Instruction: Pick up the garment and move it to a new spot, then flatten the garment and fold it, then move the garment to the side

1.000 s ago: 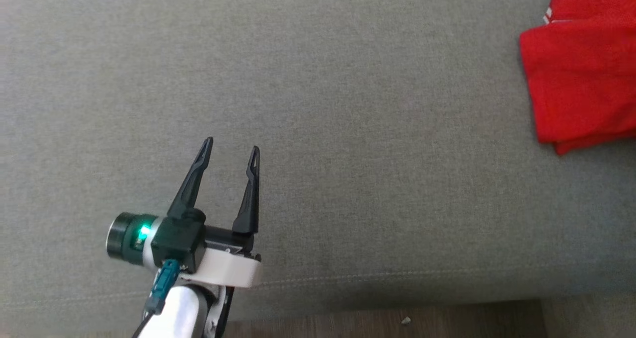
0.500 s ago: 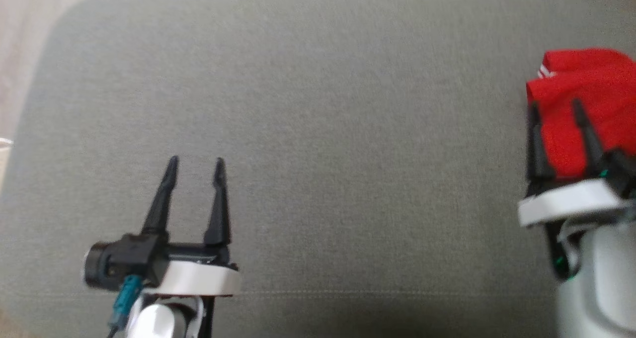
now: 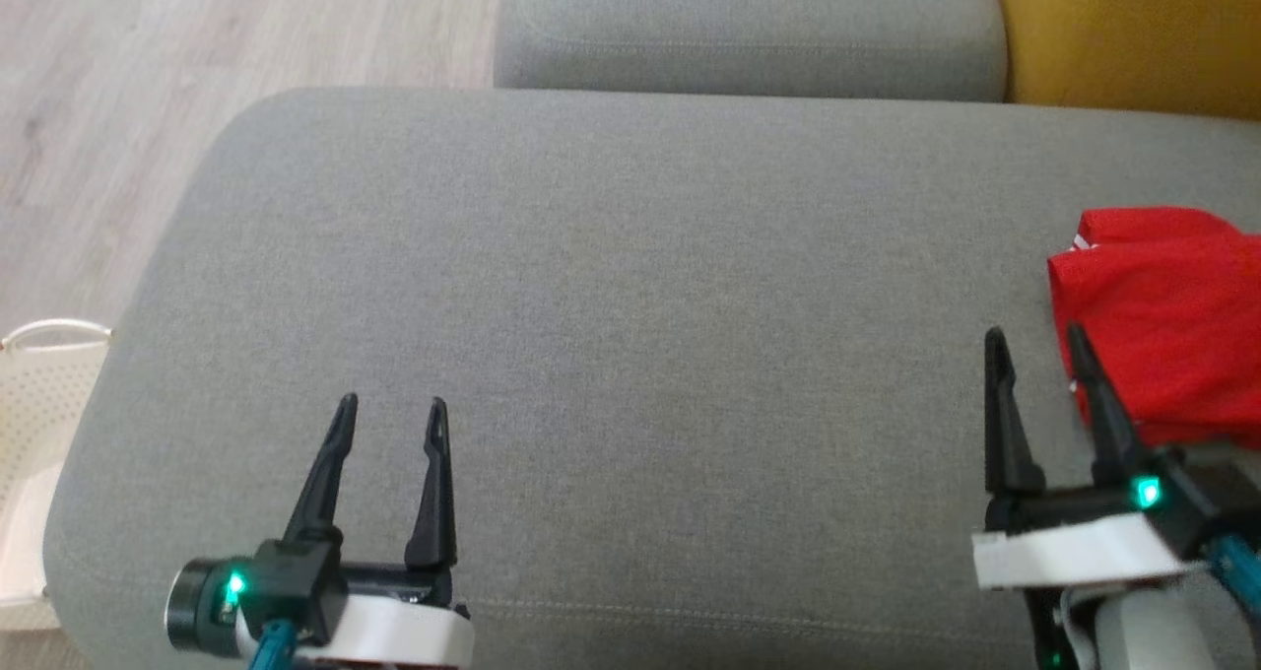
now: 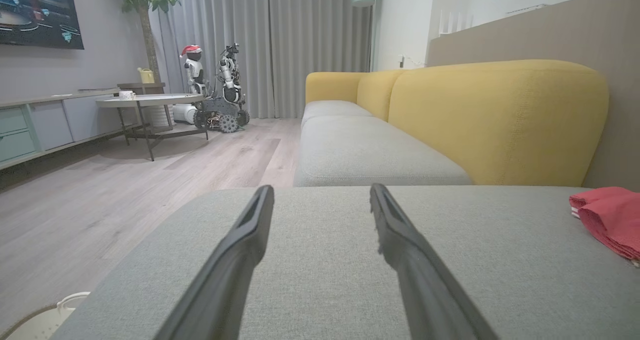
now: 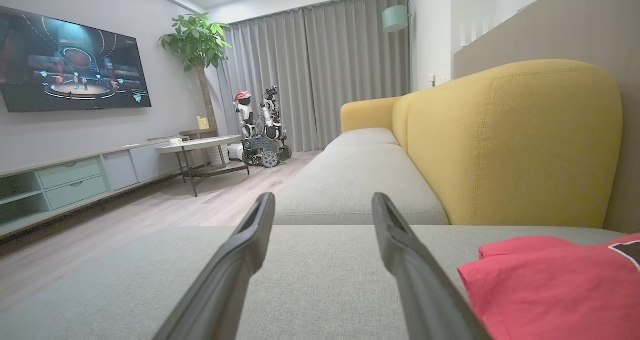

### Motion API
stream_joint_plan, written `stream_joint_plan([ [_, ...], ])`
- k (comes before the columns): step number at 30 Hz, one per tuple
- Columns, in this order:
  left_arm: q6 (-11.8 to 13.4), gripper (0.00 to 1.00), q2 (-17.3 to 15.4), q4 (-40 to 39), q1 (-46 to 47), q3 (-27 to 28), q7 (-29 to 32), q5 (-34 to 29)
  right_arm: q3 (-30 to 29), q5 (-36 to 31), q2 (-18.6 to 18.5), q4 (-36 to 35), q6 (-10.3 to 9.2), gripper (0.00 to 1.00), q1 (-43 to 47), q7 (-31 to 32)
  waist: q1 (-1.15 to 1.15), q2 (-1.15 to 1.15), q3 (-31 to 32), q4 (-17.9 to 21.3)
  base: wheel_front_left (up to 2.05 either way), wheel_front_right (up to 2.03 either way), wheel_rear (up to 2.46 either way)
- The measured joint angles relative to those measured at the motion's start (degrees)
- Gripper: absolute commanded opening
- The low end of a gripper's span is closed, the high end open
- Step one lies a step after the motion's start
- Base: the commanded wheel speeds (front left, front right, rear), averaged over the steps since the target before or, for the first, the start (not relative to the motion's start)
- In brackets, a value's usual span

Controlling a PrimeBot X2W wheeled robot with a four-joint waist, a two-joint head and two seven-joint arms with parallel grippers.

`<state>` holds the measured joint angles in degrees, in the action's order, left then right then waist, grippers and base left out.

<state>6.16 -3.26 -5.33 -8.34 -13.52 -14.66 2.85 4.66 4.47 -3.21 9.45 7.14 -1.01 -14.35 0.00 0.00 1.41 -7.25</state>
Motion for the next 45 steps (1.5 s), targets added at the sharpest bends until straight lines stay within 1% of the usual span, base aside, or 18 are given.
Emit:
stream_joint_plan([
  [8, -0.92, 1.0, -0.01, 0.32, -1.09, 0.49, 0.0, -0.27, 1.22, 0.65, 0.42, -1.6, 0.0, 1.0, 4.73, 0.0, 0.0, 0.0, 1.24, 0.71, 0.0, 0.0, 0.0],
  [10, -1.7, 1.0, -0.01, 0.41, -1.09, 0.49, 0.0, -0.27, 1.22, 1.87, 0.44, -2.09, 0.0, 1.0, 4.73, 0.0, 0.0, 0.0, 1.29, 0.88, 0.0, 0.0, 0.0],
  [26, -2.14, 1.0, 0.0, 1.21, -1.07, 0.37, 0.0, -0.76, 1.19, 2.48, 0.45, -3.09, 0.0, 1.0, 4.7, 0.0, 0.0, 0.0, 0.44, 1.42, 0.0, 0.0, 0.0],
  [27, -2.13, 0.0, 0.0, 1.43, -1.07, 0.34, 0.0, -0.76, 1.2, 2.48, 0.45, -2.92, 0.0, 0.0, 4.71, 0.02, 0.0, 0.0, 0.46, 1.44, 0.0, 0.0, 0.0],
  [33, -2.13, 0.0, -0.01, 6.77, -3.66, 0.0, 0.04, -0.33, 1.24, 2.8, 0.45, 2.34, -0.02, 0.0, 7.03, 0.24, 0.0, 0.0, 0.39, 1.54, 0.0, 0.0, 0.0],
  [36, -2.13, 0.0, -0.07, 6.95, -4.11, 0.02, 0.52, 1.26, 1.21, 3.96, 0.45, 2.55, -0.02, 0.0, 7.44, 0.51, 0.0, 0.0, 0.35, 1.63, 0.0, 0.0, 0.0],
  [45, -2.71, 0.0, -0.21, 7.76, -3.47, 0.6, 1.51, 8.17, 0.93, 10.68, 0.43, 2.58, -0.02, 0.0, 7.3, 1.56, 0.0, 0.0, 0.21, 2.05, 0.0, 0.0, 0.0],
])
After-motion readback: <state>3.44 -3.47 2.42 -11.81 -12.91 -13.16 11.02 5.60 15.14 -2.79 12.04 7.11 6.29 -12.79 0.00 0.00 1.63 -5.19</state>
